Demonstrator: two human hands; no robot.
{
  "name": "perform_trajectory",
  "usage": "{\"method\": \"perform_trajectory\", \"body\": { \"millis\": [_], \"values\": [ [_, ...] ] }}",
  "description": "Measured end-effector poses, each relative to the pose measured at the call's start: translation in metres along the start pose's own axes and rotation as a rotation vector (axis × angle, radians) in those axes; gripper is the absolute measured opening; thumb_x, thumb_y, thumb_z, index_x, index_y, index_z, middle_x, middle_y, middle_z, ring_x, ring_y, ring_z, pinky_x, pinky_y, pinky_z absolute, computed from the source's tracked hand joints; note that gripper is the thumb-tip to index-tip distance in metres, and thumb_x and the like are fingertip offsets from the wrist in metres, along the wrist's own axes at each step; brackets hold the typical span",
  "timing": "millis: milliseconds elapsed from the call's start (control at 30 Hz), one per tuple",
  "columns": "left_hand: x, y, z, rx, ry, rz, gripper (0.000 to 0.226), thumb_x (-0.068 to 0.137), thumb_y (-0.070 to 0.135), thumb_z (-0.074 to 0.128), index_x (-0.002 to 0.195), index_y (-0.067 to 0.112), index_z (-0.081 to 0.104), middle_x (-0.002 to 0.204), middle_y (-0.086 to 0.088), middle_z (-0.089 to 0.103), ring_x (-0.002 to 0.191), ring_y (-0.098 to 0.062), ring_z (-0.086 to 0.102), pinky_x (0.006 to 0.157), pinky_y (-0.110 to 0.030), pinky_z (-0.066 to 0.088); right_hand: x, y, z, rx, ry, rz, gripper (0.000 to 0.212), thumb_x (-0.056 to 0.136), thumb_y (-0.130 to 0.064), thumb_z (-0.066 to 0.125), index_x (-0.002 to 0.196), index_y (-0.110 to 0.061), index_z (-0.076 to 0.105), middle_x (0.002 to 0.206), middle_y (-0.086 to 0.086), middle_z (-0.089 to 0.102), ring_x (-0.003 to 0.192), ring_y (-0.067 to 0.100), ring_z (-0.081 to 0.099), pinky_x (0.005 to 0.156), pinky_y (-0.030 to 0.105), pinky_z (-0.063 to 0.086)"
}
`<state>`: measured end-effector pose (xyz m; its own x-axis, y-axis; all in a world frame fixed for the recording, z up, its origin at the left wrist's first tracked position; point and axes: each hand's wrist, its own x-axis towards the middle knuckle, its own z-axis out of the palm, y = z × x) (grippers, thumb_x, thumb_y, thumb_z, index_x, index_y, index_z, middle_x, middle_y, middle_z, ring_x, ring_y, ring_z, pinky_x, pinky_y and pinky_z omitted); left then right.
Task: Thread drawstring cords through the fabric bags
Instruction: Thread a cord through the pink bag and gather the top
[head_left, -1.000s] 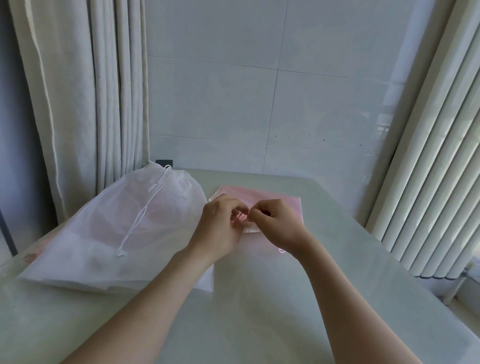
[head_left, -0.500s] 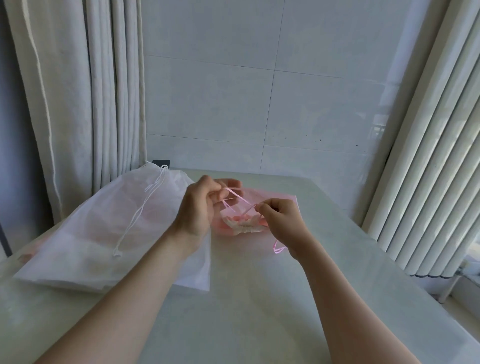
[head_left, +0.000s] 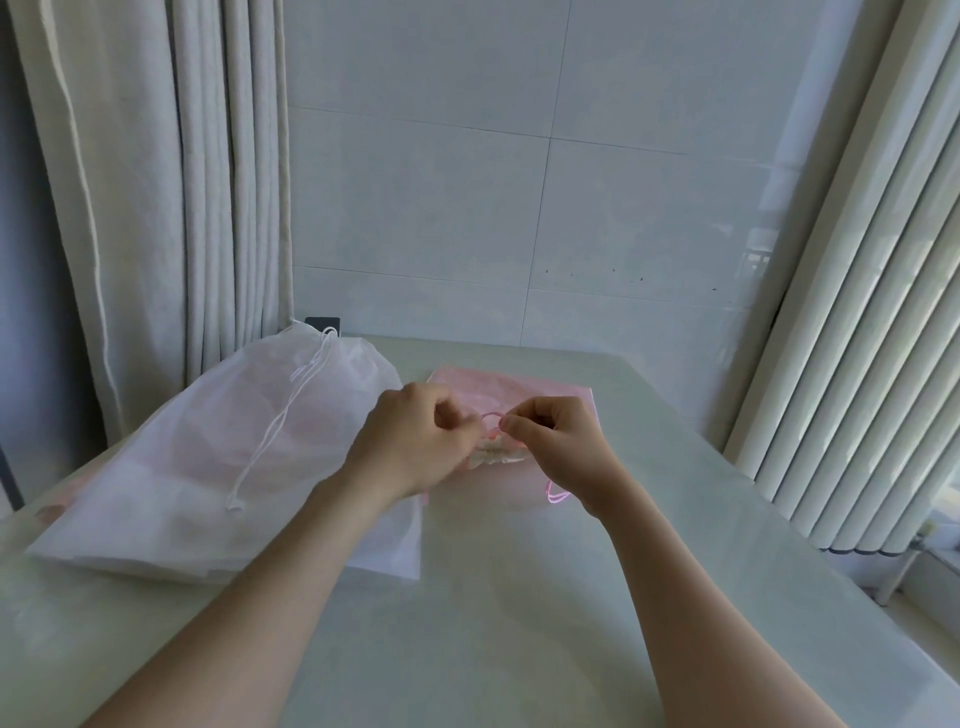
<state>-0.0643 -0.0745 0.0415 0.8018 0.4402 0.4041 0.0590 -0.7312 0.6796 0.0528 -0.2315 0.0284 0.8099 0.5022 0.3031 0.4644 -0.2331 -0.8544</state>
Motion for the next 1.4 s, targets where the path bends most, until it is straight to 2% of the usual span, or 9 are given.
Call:
{"method": "perform_trajectory", "body": {
  "millis": [267, 367, 500, 633, 733, 867, 1067, 1200, 1400],
  "values": [
    [0.0, -0.004, 0.002, 0.321, -0.137, 0.171, 0.018, 0.103, 0.045, 0.054, 0.101, 0.038, 0.07, 0.07, 0.016, 0.061, 0.083, -0.019, 0.061, 0.069, -0.033, 0.048, -0.003, -0.006, -0.003, -0.073, -0.005, -0.065, 0.022, 0.093, -0.013, 0.061, 0.086, -0.018, 0.08, 0.071, -0.01, 0.073, 0.064, -0.002, 0.059, 0.067, 0.02, 0.045],
    [0.002, -0.005, -0.002, 0.321, -0.166, 0.125, 0.023, 0.098, 0.028, 0.049, 0.084, 0.029, 0.067, 0.07, 0.009, 0.061, 0.08, -0.022, 0.058, 0.064, -0.033, 0.044, -0.001, -0.002, -0.005, -0.31, 0.088, -0.157, 0.025, 0.095, -0.013, 0.057, 0.097, -0.022, 0.08, 0.083, -0.015, 0.062, 0.075, -0.003, 0.055, 0.068, 0.014, 0.04],
    [0.004, -0.006, -0.003, 0.279, -0.119, 0.086, 0.037, 0.078, 0.036, 0.043, 0.067, 0.008, 0.063, 0.064, -0.003, 0.063, 0.076, -0.032, 0.059, 0.065, -0.037, 0.049, 0.006, 0.012, -0.002, -0.587, 0.227, -0.257, 0.017, 0.099, -0.019, 0.06, 0.101, -0.017, 0.077, 0.094, 0.003, 0.055, 0.093, 0.025, 0.054, 0.089, 0.037, 0.046],
    [0.005, -0.006, 0.001, 0.402, -0.064, 0.131, 0.045, 0.073, 0.04, 0.035, 0.065, 0.014, 0.07, 0.076, 0.007, 0.069, 0.099, -0.024, 0.038, 0.079, -0.039, 0.022, 0.005, 0.005, -0.002, -0.476, 0.357, -0.27, 0.022, 0.093, -0.005, 0.058, 0.091, -0.01, 0.079, 0.086, 0.003, 0.068, 0.079, 0.018, 0.061, 0.076, 0.025, 0.047],
    [0.005, -0.005, 0.002, 0.427, -0.087, 0.092, 0.041, 0.074, 0.035, 0.037, 0.067, 0.017, 0.074, 0.067, 0.008, 0.068, 0.1, -0.021, 0.044, 0.079, -0.04, 0.022, 0.005, -0.001, -0.001, -0.353, 0.346, -0.196, 0.027, 0.093, -0.002, 0.055, 0.09, -0.012, 0.079, 0.075, -0.008, 0.07, 0.066, 0.004, 0.059, 0.062, 0.006, 0.036],
    [0.002, 0.004, -0.001, 0.079, -0.157, -0.032, 0.036, 0.084, 0.02, 0.046, 0.064, 0.01, 0.074, 0.07, 0.002, 0.071, 0.08, -0.024, 0.065, 0.073, -0.033, 0.05, 0.003, -0.002, 0.0, -0.323, 0.313, -0.166, 0.018, 0.093, -0.015, 0.057, 0.084, -0.022, 0.071, 0.082, -0.011, 0.066, 0.077, -0.001, 0.058, 0.064, 0.013, 0.035],
    [0.002, 0.007, 0.007, -0.102, -0.129, -0.124, 0.041, 0.097, 0.035, 0.041, 0.067, 0.008, 0.048, 0.069, -0.004, 0.05, 0.069, -0.026, 0.048, 0.066, -0.039, 0.041, 0.001, -0.001, 0.004, -0.36, 0.291, -0.216, 0.025, 0.089, -0.039, 0.075, 0.075, -0.028, 0.059, 0.087, -0.005, 0.059, 0.08, 0.0, 0.053, 0.07, 0.008, 0.032],
    [0.001, -0.002, 0.011, -0.001, -0.049, -0.018, 0.045, 0.098, 0.038, 0.057, 0.06, 0.015, 0.06, 0.057, 0.005, 0.047, 0.06, -0.017, 0.048, 0.059, -0.029, 0.037, 0.002, 0.001, 0.006, -0.368, 0.307, -0.191, 0.037, 0.088, -0.046, 0.076, 0.068, -0.027, 0.051, 0.081, -0.003, 0.057, 0.077, 0.01, 0.053, 0.066, 0.026, 0.035],
    [0.007, -0.009, 0.014, 0.006, -0.035, 0.02, 0.05, 0.099, 0.025, 0.055, 0.055, 0.015, 0.033, 0.054, 0.005, 0.03, 0.057, -0.015, 0.03, 0.056, -0.033, 0.027, 0.005, 0.005, 0.002, -0.395, 0.359, -0.153, 0.041, 0.09, -0.041, 0.077, 0.068, -0.027, 0.045, 0.08, -0.007, 0.053, 0.075, 0.015, 0.051, 0.068, 0.033, 0.034]
  ]
}}
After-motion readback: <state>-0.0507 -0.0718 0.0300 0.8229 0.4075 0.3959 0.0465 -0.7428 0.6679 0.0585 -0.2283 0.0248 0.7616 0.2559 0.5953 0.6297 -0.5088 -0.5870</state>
